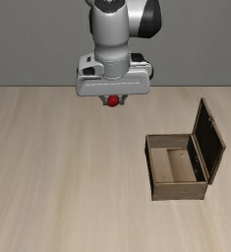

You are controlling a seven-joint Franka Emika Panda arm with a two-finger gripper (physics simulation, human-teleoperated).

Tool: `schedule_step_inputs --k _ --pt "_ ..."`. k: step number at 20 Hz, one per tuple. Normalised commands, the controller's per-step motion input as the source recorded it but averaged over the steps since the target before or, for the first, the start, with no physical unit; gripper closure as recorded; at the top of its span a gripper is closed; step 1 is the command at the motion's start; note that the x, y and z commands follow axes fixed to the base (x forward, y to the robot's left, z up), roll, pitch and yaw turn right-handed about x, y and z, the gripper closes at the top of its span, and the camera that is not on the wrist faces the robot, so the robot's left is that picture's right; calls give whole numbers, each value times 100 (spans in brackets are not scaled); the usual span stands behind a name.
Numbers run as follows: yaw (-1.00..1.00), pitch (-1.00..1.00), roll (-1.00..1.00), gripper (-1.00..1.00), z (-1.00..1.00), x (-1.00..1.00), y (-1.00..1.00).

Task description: Pick up the strawberry and place it in the box

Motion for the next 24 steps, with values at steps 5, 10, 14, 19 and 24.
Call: schedule_step_inputs --k 5,10,14,19,24 --pt "0 0 0 100 0 0 100" --pt "0 0 0 100 0 0 100" --pt "0 0 0 100 0 25 100" --pt "0 0 0 100 0 100 0" --pt "0 0 0 -100 0 0 0"
